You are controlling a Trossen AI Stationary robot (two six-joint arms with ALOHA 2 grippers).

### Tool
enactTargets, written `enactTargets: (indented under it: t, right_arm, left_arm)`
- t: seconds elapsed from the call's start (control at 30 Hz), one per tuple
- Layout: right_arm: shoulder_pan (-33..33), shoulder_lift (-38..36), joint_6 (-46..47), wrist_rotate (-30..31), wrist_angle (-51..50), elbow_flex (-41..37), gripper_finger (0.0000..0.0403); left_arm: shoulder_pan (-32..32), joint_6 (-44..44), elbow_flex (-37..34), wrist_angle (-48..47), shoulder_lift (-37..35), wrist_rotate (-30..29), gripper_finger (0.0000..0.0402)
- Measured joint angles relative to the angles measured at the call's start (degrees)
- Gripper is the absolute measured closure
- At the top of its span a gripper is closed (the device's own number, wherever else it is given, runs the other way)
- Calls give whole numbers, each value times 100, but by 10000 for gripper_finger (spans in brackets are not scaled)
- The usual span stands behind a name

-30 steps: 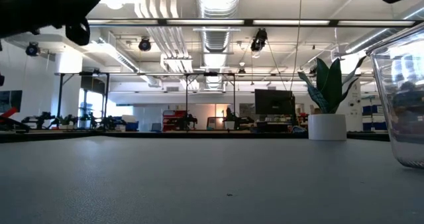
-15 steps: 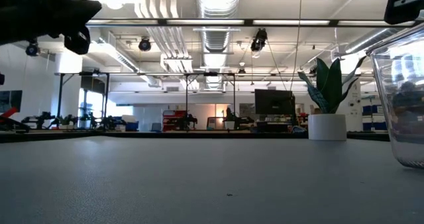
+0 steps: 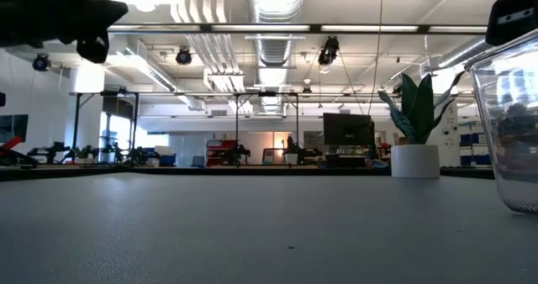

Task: Nest measuring cups in basket
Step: Return to Home Position

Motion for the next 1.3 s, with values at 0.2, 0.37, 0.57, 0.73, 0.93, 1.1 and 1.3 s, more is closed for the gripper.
enactTargets:
  t: [0.2,0.37,0.57,0.73,0.93,1.1,1.3]
  right_arm:
    - [0,15,816,-126,-432,-2,394]
    - [0,13,975,-290,-532,-4,394]
    - [0,55,1694,255,-542,-7,394]
    - [0,131,1236,508,-551,-7,394]
    - [0,205,784,509,-555,-9,394]
    - [0,205,863,509,-555,-11,394]
    - [0,205,864,509,-557,-13,394]
  left_arm:
    - [2,-21,-669,719,5,36,401]
    - [4,-241,-666,621,54,426,401]
    - [4,-581,-666,629,49,488,401]
    - [4,-1217,-659,624,74,488,401]
    - [4,-1194,-609,631,64,488,401]
    - [4,-1191,-607,629,70,486,401]
    - [4,-1190,-607,629,70,486,401]
